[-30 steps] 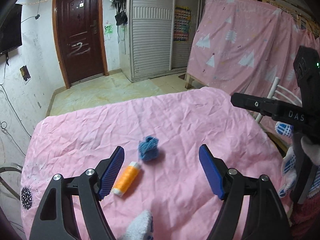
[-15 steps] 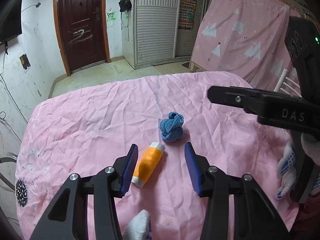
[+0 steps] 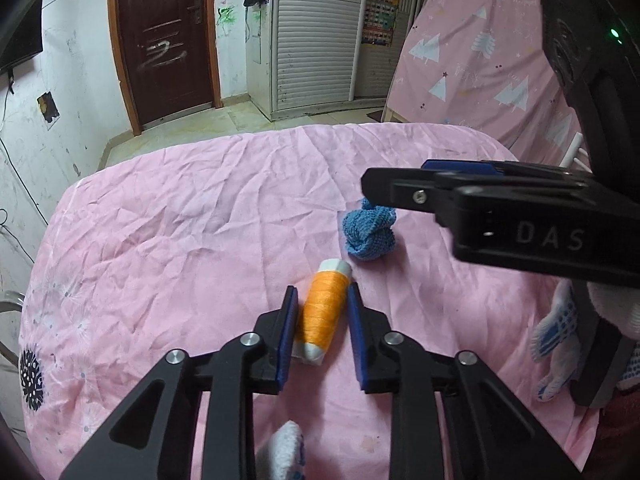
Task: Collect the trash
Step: 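Grasp the orange thread spool with the left tool while the right tool grasps the blue sock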
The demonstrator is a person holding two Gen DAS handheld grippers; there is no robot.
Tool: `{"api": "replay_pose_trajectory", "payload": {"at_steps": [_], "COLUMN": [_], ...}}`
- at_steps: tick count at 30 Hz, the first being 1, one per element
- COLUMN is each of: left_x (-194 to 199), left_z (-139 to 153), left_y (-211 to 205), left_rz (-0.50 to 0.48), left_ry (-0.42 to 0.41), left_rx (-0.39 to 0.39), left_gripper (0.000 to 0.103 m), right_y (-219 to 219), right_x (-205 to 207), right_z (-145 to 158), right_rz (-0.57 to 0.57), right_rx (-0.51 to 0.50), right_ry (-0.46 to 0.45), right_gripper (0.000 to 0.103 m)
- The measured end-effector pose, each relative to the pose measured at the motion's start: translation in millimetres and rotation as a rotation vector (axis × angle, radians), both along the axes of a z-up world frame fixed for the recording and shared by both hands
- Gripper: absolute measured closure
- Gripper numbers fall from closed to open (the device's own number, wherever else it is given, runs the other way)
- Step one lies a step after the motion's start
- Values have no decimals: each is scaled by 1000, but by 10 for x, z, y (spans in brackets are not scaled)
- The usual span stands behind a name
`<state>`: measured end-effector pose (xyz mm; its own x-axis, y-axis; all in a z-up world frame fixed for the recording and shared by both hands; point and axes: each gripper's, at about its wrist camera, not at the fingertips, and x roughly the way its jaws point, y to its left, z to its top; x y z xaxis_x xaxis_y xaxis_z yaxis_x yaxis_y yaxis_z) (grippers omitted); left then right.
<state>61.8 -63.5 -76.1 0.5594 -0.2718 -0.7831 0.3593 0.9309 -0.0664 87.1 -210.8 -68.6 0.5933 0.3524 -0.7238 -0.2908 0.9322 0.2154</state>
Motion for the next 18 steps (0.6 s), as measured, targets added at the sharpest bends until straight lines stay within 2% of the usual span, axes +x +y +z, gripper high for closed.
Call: {"api": "replay_pose_trajectory", "payload": {"at_steps": [4,16,17,18], "left_x": [-4,-87,-92,-101], "left_z": [-2,74,86,91], "left_y": [12,183,204,219], "left_rz": [2,48,54,58], "left_ry": [-1,1,-1,-1], "left_rx": [4,-13,-15,-15], "left_gripper": [94,95,95,95], "right_y": [46,226,238,262], "right_x": [25,83,77,76], "right_z": [-59,-221,-224,-228], "right_rz": [11,64,71,77], "right_rx": [-18,-70,-72,-73], "right_ry": [17,58,56,55], "right_gripper": [39,40,41,48]}}
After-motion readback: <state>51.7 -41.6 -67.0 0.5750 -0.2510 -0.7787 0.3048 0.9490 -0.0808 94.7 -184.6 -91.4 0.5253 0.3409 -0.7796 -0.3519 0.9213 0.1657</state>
